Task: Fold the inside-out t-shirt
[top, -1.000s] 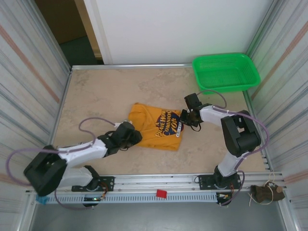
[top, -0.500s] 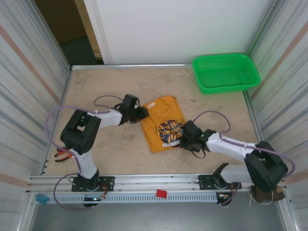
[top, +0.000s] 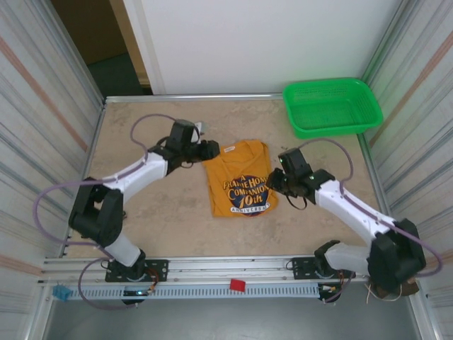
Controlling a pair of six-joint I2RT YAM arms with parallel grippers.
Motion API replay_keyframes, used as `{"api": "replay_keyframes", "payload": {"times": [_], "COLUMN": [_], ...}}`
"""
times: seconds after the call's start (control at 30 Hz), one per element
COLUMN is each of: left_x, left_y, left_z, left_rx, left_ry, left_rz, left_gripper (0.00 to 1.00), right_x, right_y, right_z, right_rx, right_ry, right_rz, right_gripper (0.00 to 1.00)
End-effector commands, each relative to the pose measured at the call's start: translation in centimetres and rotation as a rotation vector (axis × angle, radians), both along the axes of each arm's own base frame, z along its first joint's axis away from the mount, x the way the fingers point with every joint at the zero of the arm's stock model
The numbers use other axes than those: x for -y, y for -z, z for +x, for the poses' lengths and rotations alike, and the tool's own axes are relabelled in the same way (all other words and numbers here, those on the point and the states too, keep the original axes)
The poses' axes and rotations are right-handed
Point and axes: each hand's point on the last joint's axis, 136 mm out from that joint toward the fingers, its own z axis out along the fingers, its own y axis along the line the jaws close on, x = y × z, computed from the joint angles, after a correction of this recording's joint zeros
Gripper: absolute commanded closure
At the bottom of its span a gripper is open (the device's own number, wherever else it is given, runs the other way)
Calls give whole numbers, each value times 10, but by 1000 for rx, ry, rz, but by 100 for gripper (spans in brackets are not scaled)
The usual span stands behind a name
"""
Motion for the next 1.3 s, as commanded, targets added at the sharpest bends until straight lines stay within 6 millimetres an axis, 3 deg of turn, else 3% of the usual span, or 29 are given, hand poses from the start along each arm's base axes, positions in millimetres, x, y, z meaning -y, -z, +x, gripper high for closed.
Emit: {"api": "replay_keyframes", "payload": {"times": [0.0,0.13,0.3,0.5,0.6,0.73,0.8,0.9,0.97,1.07,1.27], "left_x": [19,18,7,-13,-18,-15,-18,-24,-25,-24,-16], "left_y": [52,96,129,140,127,83,53,23,16,22,48], "left_z": [-46,-65,-84,-98,-101,-85,-64,-31,-10,16,46], "left_rx": [-152,-239,-300,-322,-295,-202,-127,-55,-32,-43,-55], "left_ry": [35,19,33,27,33,43,30,18,33,83,183], "left_rz": [-58,-74,-10,33,33,8,2,-5,-4,13,90], "left_gripper": [60,60,60,60,60,59,57,55,54,53,49], "right_x": [-27,-35,-19,-11,-10,-11,-4,11,19,27,31], "right_y": [4,32,72,95,87,41,9,-22,-26,-17,22], "right_z": [20,27,-9,-69,-78,-43,-13,31,55,86,112], "right_rx": [19,-37,-126,-181,-165,-66,-4,51,62,51,-19], "right_ry": [-146,-154,-97,-51,-36,-89,-111,-112,-121,-128,-138], "right_rz": [50,53,17,-22,-25,18,21,22,-5,-40,-90], "right_gripper": [77,84,87,87,86,71,62,43,33,25,21]}}
